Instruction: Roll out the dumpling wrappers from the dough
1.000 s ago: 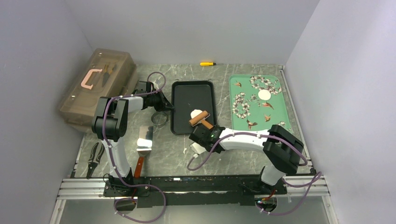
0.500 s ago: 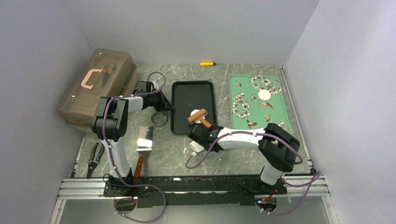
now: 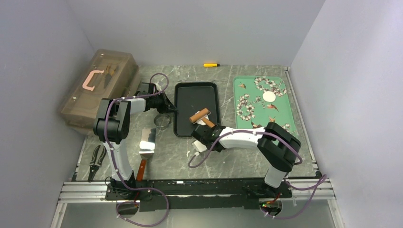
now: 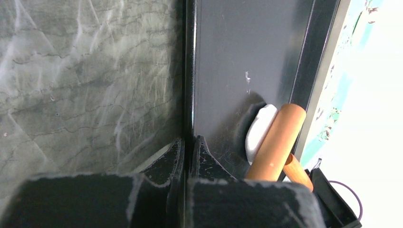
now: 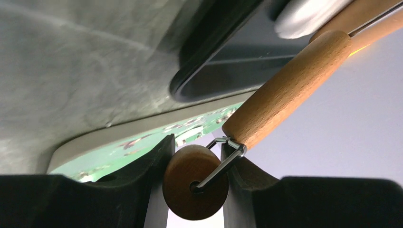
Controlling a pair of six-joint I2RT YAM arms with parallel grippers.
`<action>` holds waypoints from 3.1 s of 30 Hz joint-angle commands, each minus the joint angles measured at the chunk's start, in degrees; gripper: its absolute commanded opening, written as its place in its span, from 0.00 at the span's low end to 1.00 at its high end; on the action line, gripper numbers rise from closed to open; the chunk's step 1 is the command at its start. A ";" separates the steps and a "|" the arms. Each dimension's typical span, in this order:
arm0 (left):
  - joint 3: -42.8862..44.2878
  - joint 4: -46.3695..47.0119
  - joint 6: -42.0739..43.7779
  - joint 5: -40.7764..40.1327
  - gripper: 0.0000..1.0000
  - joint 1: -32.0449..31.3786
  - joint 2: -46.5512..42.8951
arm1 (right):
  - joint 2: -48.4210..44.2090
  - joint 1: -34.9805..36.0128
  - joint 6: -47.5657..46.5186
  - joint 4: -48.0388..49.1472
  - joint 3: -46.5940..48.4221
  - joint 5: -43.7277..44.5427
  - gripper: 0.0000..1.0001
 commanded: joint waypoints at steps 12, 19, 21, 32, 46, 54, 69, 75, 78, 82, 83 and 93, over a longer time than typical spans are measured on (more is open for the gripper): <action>-0.29 -4.90 0.32 -4.87 0.00 0.47 3.86 | -7.03 3.00 4.31 -10.31 -5.64 -2.50 0.00; -0.25 -4.97 0.53 -4.64 0.00 0.56 3.84 | -0.52 -0.58 -2.86 -0.80 -1.10 -5.52 0.00; -0.31 -4.97 0.49 -4.65 0.00 0.63 3.89 | 1.54 -2.48 -5.93 2.24 0.10 -6.65 0.00; -0.30 -4.84 0.24 -4.45 0.00 1.00 4.04 | -5.39 3.63 3.44 -9.90 -3.94 -4.15 0.00; -0.32 -4.99 0.26 -4.34 0.00 1.17 3.86 | 3.56 -0.23 -4.57 -1.55 2.98 -7.00 0.00; -0.21 -4.97 0.29 -4.36 0.00 1.26 3.91 | -5.33 4.13 2.29 -12.79 -1.76 -2.80 0.00; -0.04 -5.08 0.40 -3.85 0.00 1.48 3.87 | 5.38 -0.78 -6.24 -1.80 5.41 -5.53 0.00; -0.18 -4.90 0.32 -3.77 0.00 1.61 4.18 | -0.60 2.63 -1.03 -9.36 0.57 -3.71 0.00; -0.02 -4.84 0.28 -3.67 0.00 1.61 4.31 | -3.64 4.90 2.37 -14.25 -0.72 -2.94 0.00; -0.15 -4.80 0.26 -3.62 0.00 1.61 4.10 | -4.37 5.10 1.78 -13.59 -0.97 -2.70 0.00; -0.12 -4.72 0.25 -3.68 0.00 1.61 4.14 | -3.89 4.63 0.63 -11.84 -0.60 -2.90 0.00; -0.03 -2.76 1.49 -0.97 0.00 1.55 3.02 | 3.88 0.73 -1.13 -4.12 8.38 -3.44 0.00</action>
